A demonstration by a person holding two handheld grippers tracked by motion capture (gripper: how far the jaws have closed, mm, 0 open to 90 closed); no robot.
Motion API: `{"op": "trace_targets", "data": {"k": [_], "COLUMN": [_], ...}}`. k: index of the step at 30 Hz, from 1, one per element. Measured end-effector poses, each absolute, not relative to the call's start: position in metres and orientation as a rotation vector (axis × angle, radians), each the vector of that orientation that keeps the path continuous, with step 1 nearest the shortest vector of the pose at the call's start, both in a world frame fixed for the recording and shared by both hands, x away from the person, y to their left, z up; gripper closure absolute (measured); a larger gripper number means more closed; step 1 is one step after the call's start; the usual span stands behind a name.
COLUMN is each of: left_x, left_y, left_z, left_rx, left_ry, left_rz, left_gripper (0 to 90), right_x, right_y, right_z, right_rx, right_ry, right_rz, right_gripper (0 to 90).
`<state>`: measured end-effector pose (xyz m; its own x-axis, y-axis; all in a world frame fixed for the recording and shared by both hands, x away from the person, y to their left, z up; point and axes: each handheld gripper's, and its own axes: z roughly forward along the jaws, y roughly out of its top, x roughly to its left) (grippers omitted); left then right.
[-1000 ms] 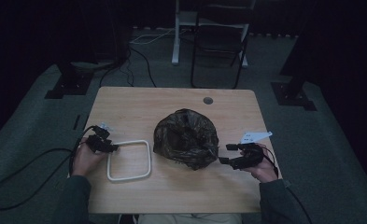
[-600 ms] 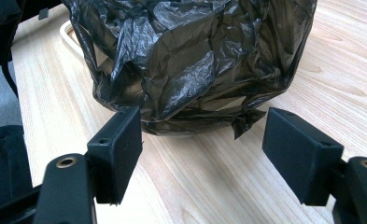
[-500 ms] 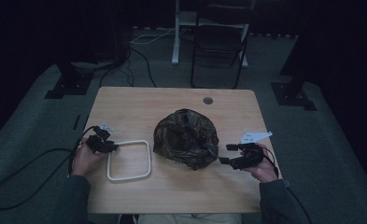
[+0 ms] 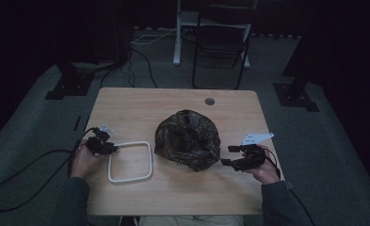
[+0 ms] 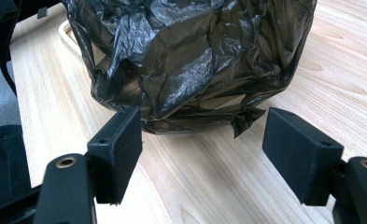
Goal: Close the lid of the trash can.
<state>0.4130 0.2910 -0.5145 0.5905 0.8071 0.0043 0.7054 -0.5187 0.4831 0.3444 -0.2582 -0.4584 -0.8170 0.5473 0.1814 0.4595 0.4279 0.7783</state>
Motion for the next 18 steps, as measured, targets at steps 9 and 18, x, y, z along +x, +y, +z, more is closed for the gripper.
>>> {"op": "trace_targets", "data": {"k": [9, 18], "left_x": [0.4113, 0.4071], "left_y": [0.2919, 0.29], "left_z": [-0.5152, -0.5156], "left_rx": [2.378, 2.373], "left_ry": [1.202, 1.208], "left_rz": [0.33, 0.368], "left_gripper": [74.5, 75.4], "right_x": [0.3443, 0.3441], "right_y": [-0.2597, -0.2601], "right_z": [-0.4581, -0.4578], "right_rx": [0.91, 0.914], "right_ry": [2.564, 2.561], "right_rz": [1.357, 1.354], "right_gripper": [28.0, 28.0]}}
